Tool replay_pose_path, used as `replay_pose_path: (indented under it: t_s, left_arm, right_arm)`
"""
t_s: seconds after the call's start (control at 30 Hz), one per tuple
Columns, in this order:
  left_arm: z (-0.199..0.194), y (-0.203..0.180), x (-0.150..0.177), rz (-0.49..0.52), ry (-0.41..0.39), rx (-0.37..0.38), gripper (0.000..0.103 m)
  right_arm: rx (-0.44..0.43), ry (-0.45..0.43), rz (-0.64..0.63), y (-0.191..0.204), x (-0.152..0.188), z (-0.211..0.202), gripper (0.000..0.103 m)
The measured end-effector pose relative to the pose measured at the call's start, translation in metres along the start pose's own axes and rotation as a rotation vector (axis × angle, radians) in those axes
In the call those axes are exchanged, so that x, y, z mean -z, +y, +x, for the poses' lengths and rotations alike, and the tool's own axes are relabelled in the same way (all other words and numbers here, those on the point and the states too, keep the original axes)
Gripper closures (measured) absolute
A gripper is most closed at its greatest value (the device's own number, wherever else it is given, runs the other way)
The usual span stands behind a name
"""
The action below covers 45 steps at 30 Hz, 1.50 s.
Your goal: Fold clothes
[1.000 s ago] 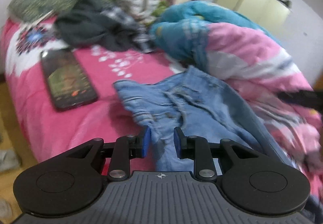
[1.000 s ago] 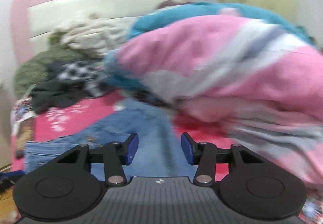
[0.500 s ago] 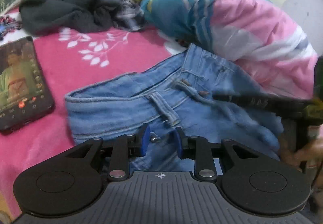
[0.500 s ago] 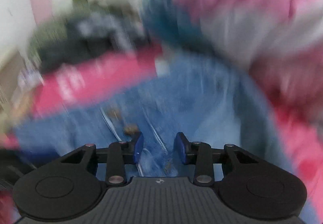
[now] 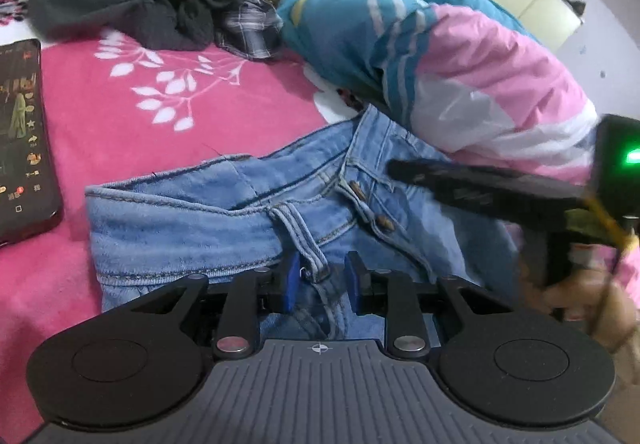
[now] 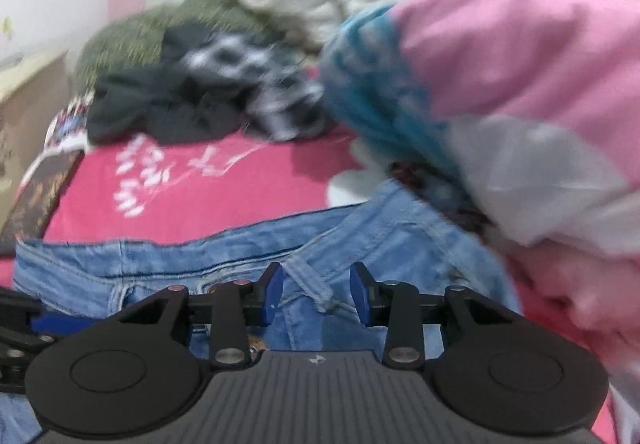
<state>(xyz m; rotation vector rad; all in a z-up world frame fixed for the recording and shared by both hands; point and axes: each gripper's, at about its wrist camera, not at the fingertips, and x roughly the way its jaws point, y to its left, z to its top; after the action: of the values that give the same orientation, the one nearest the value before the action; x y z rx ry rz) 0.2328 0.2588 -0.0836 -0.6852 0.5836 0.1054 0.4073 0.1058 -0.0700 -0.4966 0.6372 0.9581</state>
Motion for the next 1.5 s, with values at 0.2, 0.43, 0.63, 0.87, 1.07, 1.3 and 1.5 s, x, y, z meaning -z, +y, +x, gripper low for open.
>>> replay_pose_path:
  t_s: [0.2, 0.43, 0.63, 0.87, 1.07, 1.3, 1.5]
  left_arm:
    - [0.004, -0.006, 0.004, 0.049, -0.050, -0.044, 0.091]
    - [0.003, -0.013, 0.006, 0.077, -0.101, -0.071, 0.102]
    - [-0.007, -0.012, 0.003, 0.051, -0.168, -0.076, 0.102]
    - [-0.016, -0.001, -0.007, 0.003, -0.249, -0.092, 0.102]
    - [-0.017, 0.009, -0.016, -0.007, -0.280, -0.126, 0.102]
    - [-0.012, 0.011, -0.017, 0.011, -0.231, -0.162, 0.101]
    - [-0.008, 0.013, -0.017, 0.027, -0.189, -0.193, 0.097]
  right_arm:
    - [-0.012, 0.097, 0.056, -0.008, -0.001, 0.033, 0.047]
    - [-0.028, 0.131, 0.152, -0.016, -0.003, 0.028, 0.070]
    - [0.016, 0.070, 0.157, -0.008, -0.010, 0.014, 0.082]
    - [0.007, 0.008, 0.224, -0.009, -0.026, 0.011, 0.084]
    - [-0.013, -0.022, 0.270, -0.001, -0.042, 0.024, 0.084]
    - [0.018, 0.018, 0.274, 0.007, -0.026, 0.061, 0.082]
    - [-0.015, -0.037, 0.298, -0.006, -0.031, 0.026, 0.075]
